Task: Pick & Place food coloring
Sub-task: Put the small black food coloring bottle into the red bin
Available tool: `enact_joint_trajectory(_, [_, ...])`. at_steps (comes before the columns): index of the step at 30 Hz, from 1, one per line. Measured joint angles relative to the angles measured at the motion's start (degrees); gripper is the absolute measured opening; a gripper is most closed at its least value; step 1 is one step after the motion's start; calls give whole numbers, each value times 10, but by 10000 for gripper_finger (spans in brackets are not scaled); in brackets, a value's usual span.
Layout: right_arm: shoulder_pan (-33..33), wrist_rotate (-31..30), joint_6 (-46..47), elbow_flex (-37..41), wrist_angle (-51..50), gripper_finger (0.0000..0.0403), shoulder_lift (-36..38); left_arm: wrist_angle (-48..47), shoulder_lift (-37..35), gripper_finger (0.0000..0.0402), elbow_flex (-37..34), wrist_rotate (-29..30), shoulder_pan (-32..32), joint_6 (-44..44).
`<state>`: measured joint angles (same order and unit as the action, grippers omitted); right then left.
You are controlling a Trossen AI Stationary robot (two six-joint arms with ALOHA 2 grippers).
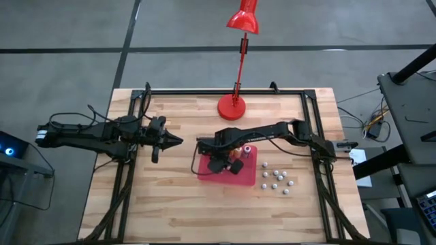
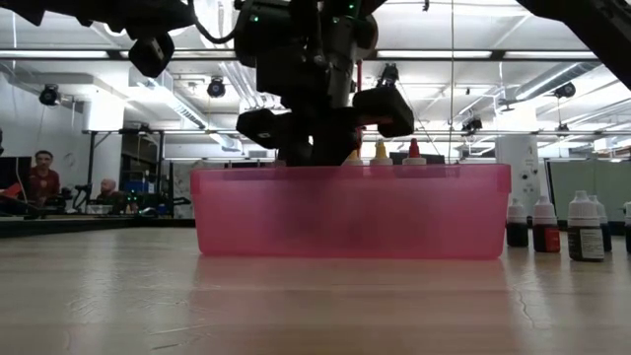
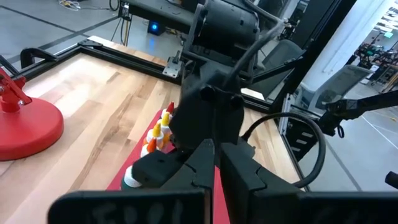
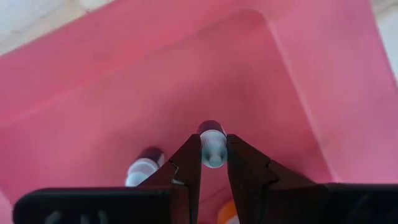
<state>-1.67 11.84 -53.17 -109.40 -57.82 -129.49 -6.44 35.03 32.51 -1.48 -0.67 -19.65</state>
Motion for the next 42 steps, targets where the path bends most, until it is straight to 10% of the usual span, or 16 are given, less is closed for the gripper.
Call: enact_joint_trajectory(42, [2,-18,-4,10,3,56,0,0,0,0,0,0,0,0])
